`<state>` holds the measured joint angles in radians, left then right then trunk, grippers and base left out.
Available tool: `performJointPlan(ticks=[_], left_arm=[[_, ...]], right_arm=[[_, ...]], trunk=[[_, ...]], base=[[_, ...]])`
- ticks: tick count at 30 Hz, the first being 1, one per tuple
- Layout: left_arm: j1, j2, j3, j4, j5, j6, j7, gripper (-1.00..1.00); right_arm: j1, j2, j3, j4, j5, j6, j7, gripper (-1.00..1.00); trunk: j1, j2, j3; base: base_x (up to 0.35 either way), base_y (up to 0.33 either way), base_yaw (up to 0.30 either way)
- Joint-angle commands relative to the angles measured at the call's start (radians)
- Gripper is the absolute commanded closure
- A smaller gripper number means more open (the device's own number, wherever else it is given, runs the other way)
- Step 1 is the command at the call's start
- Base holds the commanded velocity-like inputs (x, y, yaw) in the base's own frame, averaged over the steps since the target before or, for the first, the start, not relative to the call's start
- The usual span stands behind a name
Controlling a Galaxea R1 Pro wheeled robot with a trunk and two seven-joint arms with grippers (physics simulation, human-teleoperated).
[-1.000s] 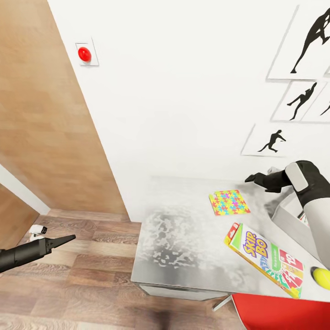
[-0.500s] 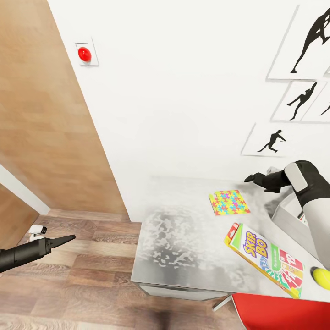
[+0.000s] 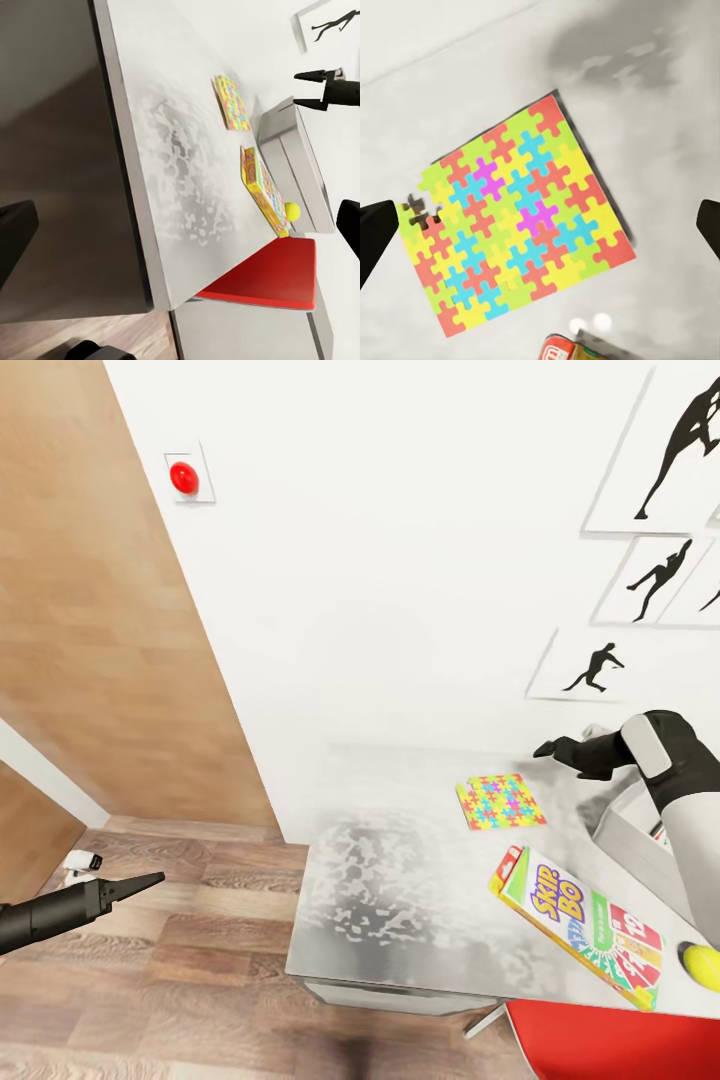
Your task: Put all the toys in the child's room - the three board games (two on the bed and one on the table), the two jigsaw puzzles on the table, and the tennis ball on the table - inside the toy box on the table in the child's room.
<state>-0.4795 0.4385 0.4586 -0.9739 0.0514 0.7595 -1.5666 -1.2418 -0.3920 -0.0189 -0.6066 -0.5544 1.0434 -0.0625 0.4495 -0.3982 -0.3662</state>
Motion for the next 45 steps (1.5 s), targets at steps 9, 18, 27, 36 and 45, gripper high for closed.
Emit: performJointPlan(ticks=[9,18,27,36,45], left_arm=[[-0.001,0.000,0.000,0.000,0.000,0.010,-0.004,-1.00],[-0.001,0.000,0.000,0.000,-0.001,0.009,-0.004,-1.00],[-0.001,0.000,0.000,0.000,-0.001,0.009,-0.004,-1.00],[-0.001,0.000,0.000,0.000,-0.001,0.009,-0.004,-1.00],[-0.001,0.000,0.000,0.000,-0.001,0.009,-0.004,-1.00]], right_arm=[[-0.002,-0.001,-0.002,-0.001,-0.010,0.004,-0.007,-1.00],[-0.004,-0.001,-0.003,-0.001,-0.009,0.004,-0.007,-1.00],[-0.005,-0.001,-0.003,-0.001,-0.010,0.004,-0.007,-1.00],[-0.016,-0.001,-0.004,-0.001,-0.010,0.004,-0.006,-1.00],[-0.037,-0.001,-0.004,-0.001,-0.010,0.004,-0.004,-1.00]], trunk=[[0.001,-0.002,-0.013],[0.001,-0.002,-0.027],[0.001,-0.002,-0.042],[0.001,-0.002,-0.057],[0.001,-0.002,-0.072]], base=[[0.000,0.000,0.000],[0.000,0.000,0.000],[0.000,0.000,0.000],[0.000,0.000,0.000],[0.000,0.000,0.000]])
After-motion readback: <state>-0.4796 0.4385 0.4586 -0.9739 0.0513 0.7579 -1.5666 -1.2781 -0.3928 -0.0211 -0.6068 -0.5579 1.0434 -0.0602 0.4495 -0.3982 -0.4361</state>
